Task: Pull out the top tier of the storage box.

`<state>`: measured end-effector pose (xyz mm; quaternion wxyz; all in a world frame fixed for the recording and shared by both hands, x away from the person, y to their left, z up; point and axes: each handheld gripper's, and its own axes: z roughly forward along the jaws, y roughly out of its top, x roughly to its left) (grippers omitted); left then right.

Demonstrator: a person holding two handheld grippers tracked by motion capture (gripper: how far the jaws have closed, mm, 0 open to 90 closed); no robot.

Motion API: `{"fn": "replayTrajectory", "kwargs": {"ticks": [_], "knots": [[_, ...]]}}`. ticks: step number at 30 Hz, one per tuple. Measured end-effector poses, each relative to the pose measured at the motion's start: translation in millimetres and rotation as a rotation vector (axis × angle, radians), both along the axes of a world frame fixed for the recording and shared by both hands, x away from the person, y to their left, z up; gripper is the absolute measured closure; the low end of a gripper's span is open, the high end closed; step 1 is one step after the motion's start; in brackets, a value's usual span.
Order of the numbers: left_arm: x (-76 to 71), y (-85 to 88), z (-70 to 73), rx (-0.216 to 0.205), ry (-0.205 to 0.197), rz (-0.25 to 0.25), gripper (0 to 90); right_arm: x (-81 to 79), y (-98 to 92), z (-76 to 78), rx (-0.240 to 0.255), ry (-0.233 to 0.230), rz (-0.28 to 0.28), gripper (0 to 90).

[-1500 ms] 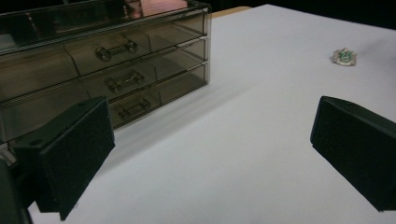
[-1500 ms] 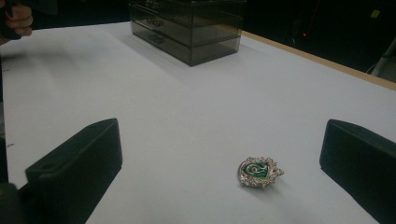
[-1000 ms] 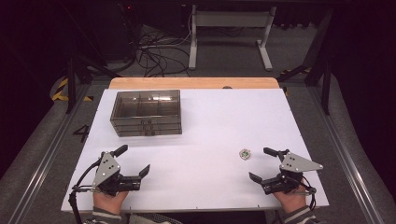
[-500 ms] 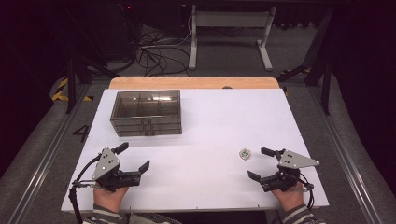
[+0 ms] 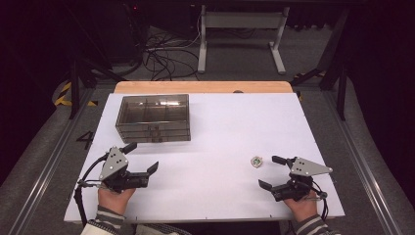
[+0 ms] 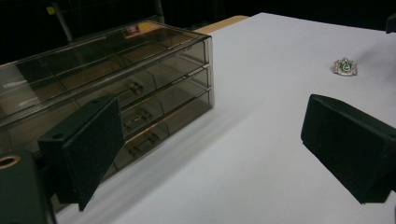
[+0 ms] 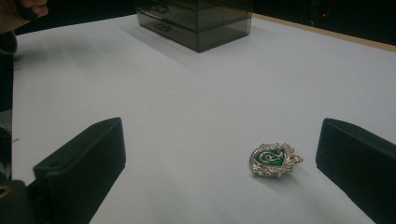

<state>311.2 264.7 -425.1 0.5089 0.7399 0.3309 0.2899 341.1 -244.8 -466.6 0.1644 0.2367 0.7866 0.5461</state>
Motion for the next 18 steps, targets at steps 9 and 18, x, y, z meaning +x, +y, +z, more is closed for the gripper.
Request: {"fn": "replayTrajectory", "kwargs": {"ticks": [9,18], "knots": [[14.6,-1.4,9.3,0.020,0.007,-0.022,7.4,-1.3,-1.7,-1.5,-0.006,0.002,-0.018,2.3],[26.1,-3.6,15.7,0.033,0.002,-0.040,7.2,-1.6,-0.8,-2.6,-0.024,-0.003,-0.016,2.2]]}}
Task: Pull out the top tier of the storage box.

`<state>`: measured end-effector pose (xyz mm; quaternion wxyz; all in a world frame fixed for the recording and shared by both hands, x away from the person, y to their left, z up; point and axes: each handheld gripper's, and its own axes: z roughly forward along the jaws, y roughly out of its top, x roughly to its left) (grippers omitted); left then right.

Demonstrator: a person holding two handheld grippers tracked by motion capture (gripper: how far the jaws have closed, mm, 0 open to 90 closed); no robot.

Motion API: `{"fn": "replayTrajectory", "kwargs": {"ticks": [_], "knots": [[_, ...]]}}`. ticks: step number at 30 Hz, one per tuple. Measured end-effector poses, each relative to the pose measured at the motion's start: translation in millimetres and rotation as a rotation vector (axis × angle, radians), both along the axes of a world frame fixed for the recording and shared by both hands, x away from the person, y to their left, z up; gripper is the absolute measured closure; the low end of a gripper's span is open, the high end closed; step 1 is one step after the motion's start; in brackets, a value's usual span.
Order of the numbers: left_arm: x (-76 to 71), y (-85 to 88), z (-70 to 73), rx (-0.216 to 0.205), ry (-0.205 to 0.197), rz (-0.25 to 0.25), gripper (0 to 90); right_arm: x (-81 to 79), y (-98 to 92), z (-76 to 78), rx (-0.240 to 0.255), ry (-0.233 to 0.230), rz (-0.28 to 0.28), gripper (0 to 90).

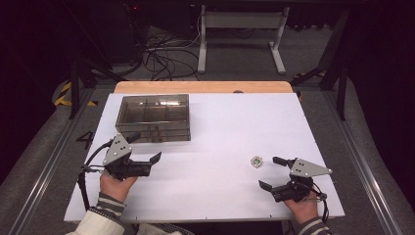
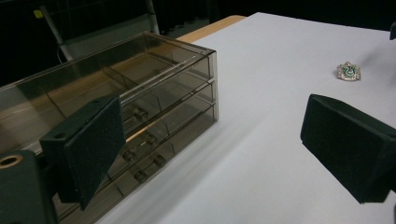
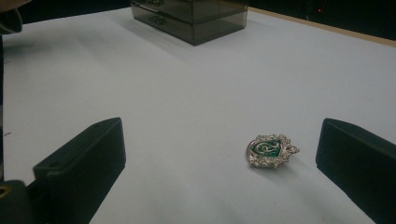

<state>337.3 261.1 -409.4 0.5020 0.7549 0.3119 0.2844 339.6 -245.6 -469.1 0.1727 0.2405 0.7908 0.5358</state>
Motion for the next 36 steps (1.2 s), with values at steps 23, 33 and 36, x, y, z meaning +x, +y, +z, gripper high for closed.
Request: {"fn": "replayTrajectory", "kwargs": {"ticks": [23,33,36], "knots": [[25.1,-9.7,11.9,0.086,-0.012,-0.026,7.7,-0.8,2.4,-1.0,-0.011,0.003,0.002,2.0],[16.8,-9.7,22.1,0.248,-0.068,-0.084,12.3,-0.8,4.4,-1.5,-0.018,0.003,0.008,2.0],[15.2,-7.9,23.7,0.288,-0.078,-0.081,12.7,-0.7,4.5,-1.6,-0.018,0.004,0.009,2.0]]}}
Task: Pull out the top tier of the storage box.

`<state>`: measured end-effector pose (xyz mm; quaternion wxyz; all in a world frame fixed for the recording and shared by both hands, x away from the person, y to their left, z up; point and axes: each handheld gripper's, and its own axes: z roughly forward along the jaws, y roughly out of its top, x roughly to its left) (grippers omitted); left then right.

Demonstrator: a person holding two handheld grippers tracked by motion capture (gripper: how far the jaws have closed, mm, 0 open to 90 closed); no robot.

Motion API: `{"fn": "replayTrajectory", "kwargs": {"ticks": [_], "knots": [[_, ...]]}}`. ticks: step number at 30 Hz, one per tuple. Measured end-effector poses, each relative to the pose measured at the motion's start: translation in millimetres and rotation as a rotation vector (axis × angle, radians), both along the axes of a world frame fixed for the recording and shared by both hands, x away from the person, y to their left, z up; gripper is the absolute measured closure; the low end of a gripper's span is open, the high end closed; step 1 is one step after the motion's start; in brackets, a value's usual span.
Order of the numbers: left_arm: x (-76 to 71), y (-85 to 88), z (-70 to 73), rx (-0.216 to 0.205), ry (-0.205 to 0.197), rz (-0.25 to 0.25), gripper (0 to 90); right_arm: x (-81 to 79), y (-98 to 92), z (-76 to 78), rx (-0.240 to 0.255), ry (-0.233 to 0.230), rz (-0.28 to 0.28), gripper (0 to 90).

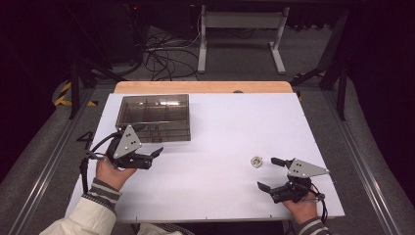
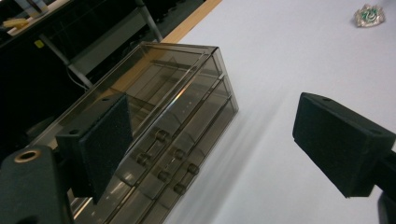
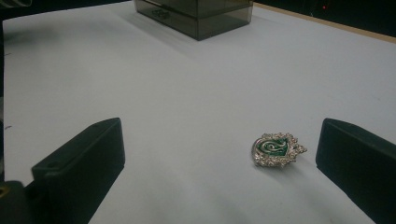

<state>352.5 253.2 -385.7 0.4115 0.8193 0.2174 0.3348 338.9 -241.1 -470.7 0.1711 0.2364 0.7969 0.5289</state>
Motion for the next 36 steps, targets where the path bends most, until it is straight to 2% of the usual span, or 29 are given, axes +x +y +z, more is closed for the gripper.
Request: {"fn": "replayTrajectory", "kwargs": {"ticks": [5,10,27,31,36], "knots": [[-2.4,4.1,1.3,-0.002,-0.028,0.022,12.7,0.1,0.5,-0.2,0.000,0.003,0.005,2.1],[-3.8,4.9,1.2,0.018,-0.052,0.021,14.1,0.3,0.5,-0.3,0.000,0.004,0.004,2.1],[-2.6,7.8,-0.5,0.067,-0.049,0.016,16.4,0.6,0.6,-0.6,0.001,0.011,0.009,2.3],[-2.1,8.7,-1.0,0.088,-0.062,0.029,16.9,0.7,0.8,-0.7,0.000,0.011,0.010,2.3],[-2.0,9.4,-2.5,0.146,-0.095,0.036,18.0,0.6,0.8,-0.7,0.000,0.012,0.010,2.4]]}}
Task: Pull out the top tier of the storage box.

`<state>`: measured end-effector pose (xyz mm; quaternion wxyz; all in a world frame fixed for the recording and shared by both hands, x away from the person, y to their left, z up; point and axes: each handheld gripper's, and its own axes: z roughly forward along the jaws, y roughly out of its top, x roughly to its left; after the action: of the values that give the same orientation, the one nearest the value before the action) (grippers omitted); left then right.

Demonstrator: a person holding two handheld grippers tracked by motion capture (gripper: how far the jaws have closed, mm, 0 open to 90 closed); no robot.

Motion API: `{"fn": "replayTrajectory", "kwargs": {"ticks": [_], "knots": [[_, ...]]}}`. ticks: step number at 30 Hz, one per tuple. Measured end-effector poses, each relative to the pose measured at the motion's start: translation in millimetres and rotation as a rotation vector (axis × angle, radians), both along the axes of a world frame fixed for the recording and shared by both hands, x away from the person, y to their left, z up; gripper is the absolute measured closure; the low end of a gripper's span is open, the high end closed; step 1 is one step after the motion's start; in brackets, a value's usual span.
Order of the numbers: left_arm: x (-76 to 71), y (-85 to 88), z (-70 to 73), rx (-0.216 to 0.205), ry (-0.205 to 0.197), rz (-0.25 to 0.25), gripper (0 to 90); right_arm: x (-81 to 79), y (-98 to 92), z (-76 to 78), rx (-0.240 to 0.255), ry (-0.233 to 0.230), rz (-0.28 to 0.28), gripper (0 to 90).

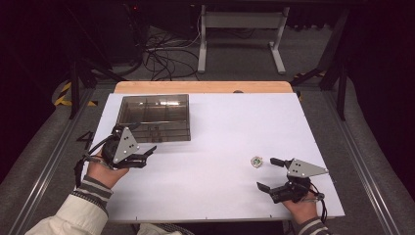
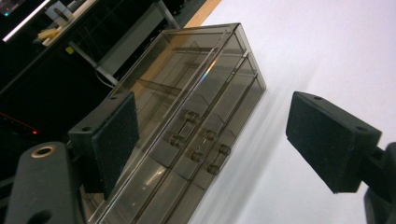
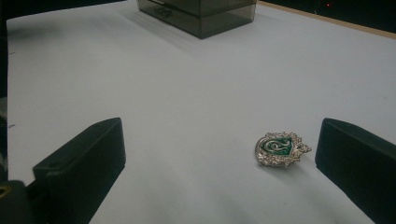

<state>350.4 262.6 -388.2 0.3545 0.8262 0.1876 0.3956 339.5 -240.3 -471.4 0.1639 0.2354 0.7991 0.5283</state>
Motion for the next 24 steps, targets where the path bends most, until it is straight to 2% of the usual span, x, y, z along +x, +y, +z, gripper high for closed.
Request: {"fn": "replayTrajectory", "kwargs": {"ticks": [8,24], "knots": [[-1.4,-1.2,-2.4,0.077,-0.037,-0.004,18.8,0.0,0.6,-0.2,-0.006,0.002,0.006,2.5],[0.4,1.2,-7.7,0.145,-0.054,0.006,20.5,-0.1,1.0,-0.2,-0.005,0.006,0.005,2.7]]}}
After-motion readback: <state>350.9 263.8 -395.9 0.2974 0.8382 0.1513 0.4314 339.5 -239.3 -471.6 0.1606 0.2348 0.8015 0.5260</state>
